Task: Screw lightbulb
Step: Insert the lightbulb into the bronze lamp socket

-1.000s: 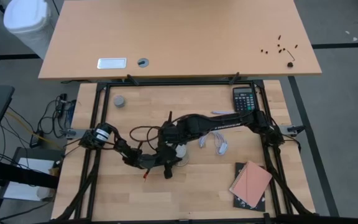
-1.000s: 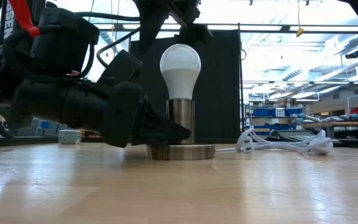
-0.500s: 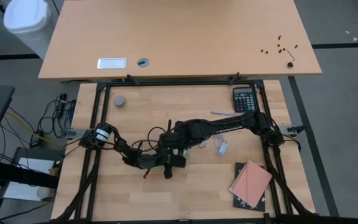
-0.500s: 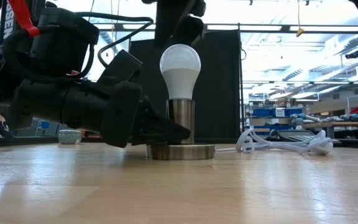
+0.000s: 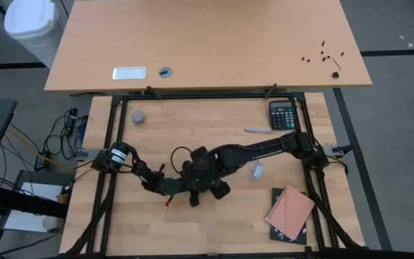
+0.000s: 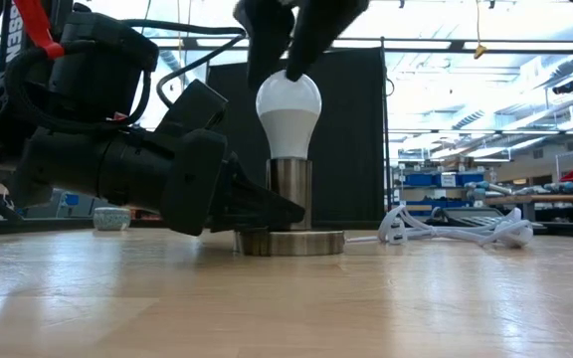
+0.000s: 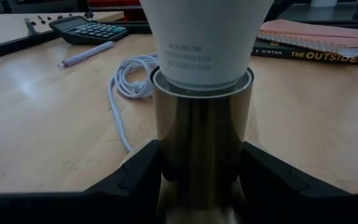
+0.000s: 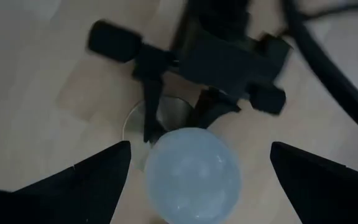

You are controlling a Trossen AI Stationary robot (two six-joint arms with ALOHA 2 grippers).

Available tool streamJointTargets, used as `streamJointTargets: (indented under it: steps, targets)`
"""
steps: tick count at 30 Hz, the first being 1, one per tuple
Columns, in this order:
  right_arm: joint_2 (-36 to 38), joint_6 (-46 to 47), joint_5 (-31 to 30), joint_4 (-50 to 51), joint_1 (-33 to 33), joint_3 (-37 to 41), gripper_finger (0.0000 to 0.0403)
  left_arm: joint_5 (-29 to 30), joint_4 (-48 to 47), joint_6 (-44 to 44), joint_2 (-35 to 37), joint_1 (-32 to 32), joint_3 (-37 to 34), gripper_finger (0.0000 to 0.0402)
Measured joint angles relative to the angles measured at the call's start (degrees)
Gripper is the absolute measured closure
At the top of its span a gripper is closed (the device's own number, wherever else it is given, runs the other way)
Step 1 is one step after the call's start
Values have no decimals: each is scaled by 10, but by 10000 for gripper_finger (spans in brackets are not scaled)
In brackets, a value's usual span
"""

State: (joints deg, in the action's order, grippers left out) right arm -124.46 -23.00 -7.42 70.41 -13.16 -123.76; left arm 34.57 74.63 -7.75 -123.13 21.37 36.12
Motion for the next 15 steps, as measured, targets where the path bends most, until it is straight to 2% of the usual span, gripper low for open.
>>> streamJointTargets:
  steps: [7, 15]
  targets:
    - [0, -144, 0, 3, -10, 2, 8, -8, 5, 0, 0, 0, 0, 208]
    - [-1, -191, 0, -18, -8, 48, 8, -9, 8, 0, 0, 0, 0, 208]
